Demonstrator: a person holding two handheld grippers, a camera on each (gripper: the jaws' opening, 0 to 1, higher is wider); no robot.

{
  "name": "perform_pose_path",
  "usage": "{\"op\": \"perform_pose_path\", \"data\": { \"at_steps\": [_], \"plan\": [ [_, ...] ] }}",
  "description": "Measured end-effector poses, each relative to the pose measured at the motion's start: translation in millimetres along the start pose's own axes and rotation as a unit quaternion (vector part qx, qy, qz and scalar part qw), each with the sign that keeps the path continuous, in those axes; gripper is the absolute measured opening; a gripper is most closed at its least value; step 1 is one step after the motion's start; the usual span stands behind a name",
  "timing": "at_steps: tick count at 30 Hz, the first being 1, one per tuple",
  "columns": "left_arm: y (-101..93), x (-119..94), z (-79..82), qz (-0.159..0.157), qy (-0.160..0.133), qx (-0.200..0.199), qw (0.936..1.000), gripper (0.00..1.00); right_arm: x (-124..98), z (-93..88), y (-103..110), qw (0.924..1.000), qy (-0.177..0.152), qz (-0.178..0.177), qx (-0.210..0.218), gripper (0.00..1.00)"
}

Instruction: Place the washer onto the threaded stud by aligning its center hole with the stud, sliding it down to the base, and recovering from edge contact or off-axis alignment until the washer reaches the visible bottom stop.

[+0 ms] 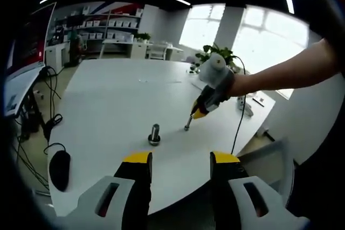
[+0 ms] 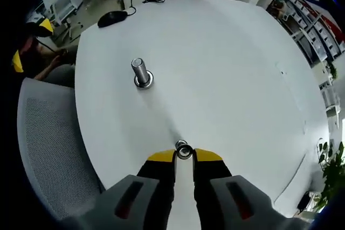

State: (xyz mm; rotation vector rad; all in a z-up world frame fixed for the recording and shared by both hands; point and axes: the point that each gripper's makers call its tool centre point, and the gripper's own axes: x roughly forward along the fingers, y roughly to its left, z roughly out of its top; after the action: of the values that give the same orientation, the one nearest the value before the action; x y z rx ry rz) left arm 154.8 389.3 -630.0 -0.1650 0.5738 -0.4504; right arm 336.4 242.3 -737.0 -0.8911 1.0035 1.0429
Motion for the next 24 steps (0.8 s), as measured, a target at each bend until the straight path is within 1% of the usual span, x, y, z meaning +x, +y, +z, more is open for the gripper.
{"op": "perform_pose_path", "data": {
  "at_steps": [5, 14, 21, 24],
  "plan": [
    [0.2, 0.4, 0.3, 0.002, -0.002, -0.004, 1.0, 0.41, 2.5, -0.4, 0.5, 1.0, 0.002, 0.005, -0.001, 0.13],
    [0.6, 2.7, -1.6, 0.004, 0.001, -0.008, 1.0, 0.41, 15.7, -4.1, 1.8, 0.9998, 0.015, 0.017, 0.0, 0.13],
    [2.2, 2.9, -3.2, 0.011, 0.004, -0.011, 0.9999, 0.41, 32.7, -9.5, 1.1, 0.9992, 0.029, 0.026, -0.003, 0.14],
    [2.7, 1.7, -3.6, 0.014, 0.005, -0.012, 0.9998, 0.41, 36.5, -10.3, 2.0, 0.9991, 0.031, 0.027, -0.004, 0.14]
  ]
}}
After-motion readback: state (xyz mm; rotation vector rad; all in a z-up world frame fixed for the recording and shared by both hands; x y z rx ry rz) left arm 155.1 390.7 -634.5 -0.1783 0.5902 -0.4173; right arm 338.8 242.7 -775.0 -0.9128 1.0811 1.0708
